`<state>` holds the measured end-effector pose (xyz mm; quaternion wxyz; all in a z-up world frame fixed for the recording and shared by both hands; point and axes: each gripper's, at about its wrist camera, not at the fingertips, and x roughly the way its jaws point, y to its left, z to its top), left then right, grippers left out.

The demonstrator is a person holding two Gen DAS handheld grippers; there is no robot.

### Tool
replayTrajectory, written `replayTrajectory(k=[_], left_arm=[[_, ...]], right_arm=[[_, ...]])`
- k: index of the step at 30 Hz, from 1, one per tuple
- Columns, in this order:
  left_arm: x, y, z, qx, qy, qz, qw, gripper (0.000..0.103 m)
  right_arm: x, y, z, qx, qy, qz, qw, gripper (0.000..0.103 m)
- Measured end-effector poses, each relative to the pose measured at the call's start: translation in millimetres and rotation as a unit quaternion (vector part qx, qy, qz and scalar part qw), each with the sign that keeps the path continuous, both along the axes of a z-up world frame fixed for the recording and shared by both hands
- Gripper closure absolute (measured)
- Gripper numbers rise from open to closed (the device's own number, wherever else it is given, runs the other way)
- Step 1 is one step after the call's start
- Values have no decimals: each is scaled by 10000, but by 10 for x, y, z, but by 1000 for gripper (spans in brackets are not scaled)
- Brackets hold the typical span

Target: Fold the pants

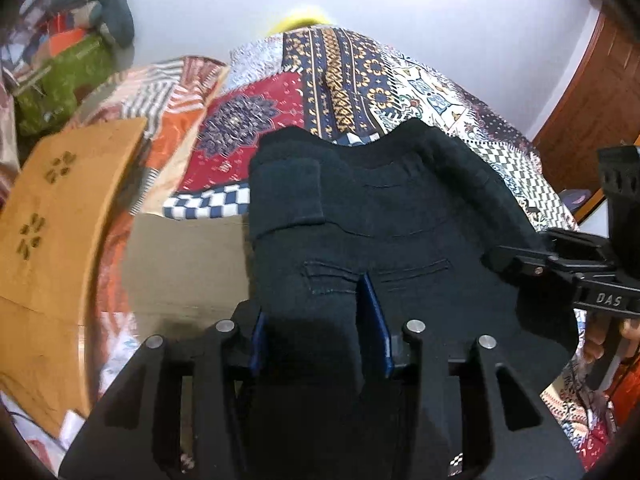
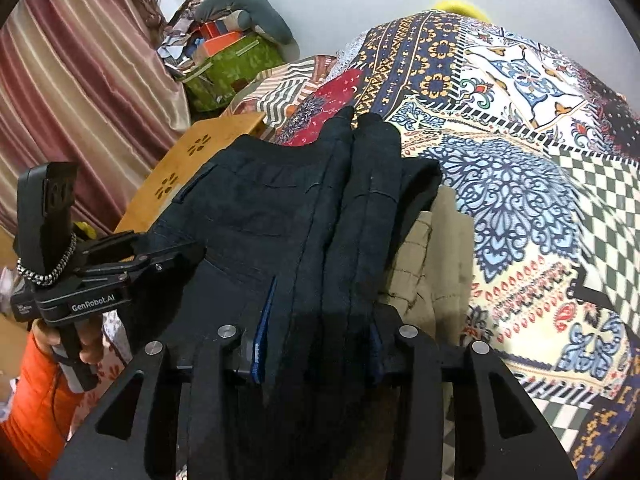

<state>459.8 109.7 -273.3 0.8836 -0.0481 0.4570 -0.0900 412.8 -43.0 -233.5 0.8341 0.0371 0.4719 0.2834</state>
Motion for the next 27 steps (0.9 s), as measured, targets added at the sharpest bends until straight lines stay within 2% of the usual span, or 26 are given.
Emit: replayTrajectory(k=[5,9,14,17,21,27], left_arm=[[-179,18,213,349,-182,137,9991,61],[-441,11,574,338,-529,160,9979,61],[-873,-146,1183,417,-1175,113,9921,61],[-1215,-296,1564,541,-1692,100,9840,61],[-1720,-430,1984,427,-2202,174,9744,61],[-2546,-631,2470,518,-2982,265,9527,61]], right_arm=[[-102,-119,140,-62,-100,-117,9999,65],[-270,-258,403,-5,-376,-209,9991,65],[-609,-425,942,287,-907,-331,9949,65],[-896,-482,1314,450,-1317,-347,9897,65],[-1315,-491,1763,635,-1852,-269,9803,65],[-2128,-412,2291,802,-2791,-137,9568,65]])
